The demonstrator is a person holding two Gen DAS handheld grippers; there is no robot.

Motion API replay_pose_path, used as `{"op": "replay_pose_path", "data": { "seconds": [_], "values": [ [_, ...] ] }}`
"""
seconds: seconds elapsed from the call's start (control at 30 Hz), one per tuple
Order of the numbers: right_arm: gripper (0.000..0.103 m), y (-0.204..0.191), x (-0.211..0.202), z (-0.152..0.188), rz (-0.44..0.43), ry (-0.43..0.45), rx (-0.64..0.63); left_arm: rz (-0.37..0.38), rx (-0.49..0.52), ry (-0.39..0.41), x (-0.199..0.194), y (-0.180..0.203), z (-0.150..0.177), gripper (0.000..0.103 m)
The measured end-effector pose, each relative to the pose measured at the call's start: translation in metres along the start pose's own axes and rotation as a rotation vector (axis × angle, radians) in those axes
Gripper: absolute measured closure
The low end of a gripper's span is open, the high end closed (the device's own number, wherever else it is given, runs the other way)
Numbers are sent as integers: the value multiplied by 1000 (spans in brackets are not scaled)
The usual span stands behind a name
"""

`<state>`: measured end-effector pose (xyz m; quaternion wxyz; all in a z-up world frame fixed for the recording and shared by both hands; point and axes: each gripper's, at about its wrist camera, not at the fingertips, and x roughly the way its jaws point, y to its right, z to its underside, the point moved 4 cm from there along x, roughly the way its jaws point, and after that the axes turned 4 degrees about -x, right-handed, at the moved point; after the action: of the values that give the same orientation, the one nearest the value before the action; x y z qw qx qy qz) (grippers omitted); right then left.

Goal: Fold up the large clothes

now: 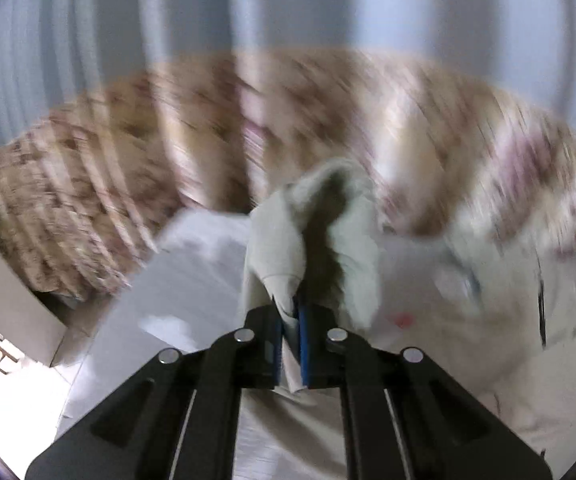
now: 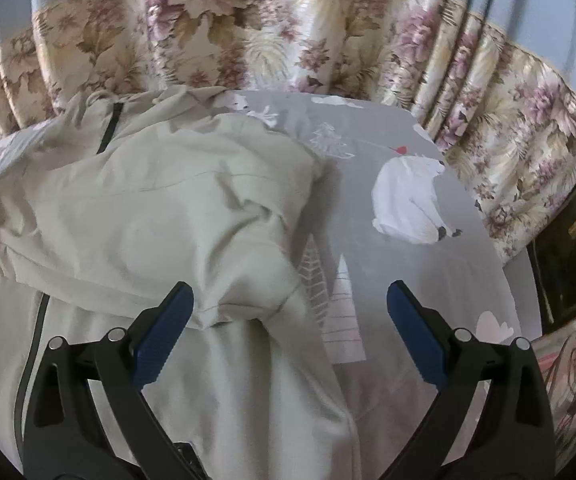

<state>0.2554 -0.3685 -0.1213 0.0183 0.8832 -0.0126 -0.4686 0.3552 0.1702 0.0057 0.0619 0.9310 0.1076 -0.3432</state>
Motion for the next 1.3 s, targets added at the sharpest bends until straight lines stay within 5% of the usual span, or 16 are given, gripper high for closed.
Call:
{"op": "replay_pose_path", "data": {
  "seconds": [0.2, 0.3, 0.43, 0.63, 0.8, 0.9, 0.93, 0.97, 1.03, 1.13, 1.3],
  "values": [
    [6, -10, -2, -2, -16, 13, -9, -65, -117, 74, -45, -95, -31, 97],
    [6, -15, -6, -5, -22, 21, -17, -34, -182, 46, -53, -133, -24, 97],
    [6, -21, -12, -8, -26, 36, -21, 70, -154, 57, -66, -134, -8, 97],
    [6, -23, -25, -15, -32, 65, -14, 256, -55, 102, -97, -47, -14, 97],
    [6, -15, -32, -14, -21, 77, 4, 566, 122, 53, -123, 117, 8, 97],
    [6, -4, -31, -9, -13, 65, 24, 735, 234, -43, -131, 199, 48, 89],
    [6, 0, -32, -7, -9, 61, 29, 752, 253, -71, -129, 214, 58, 68],
    [6, 3, -33, -6, -7, 62, 33, 739, 246, -90, -124, 223, 66, 37],
    [6, 11, -35, -3, -2, 64, 38, 708, 175, -67, -118, 216, 66, 15],
    [6, 19, -33, 0, -5, 62, 59, 719, 96, -90, -109, 196, 58, 14],
    [6, 2, -28, -4, -63, 60, 62, 590, 46, -62, -91, 146, 51, 12]
  ]
}}
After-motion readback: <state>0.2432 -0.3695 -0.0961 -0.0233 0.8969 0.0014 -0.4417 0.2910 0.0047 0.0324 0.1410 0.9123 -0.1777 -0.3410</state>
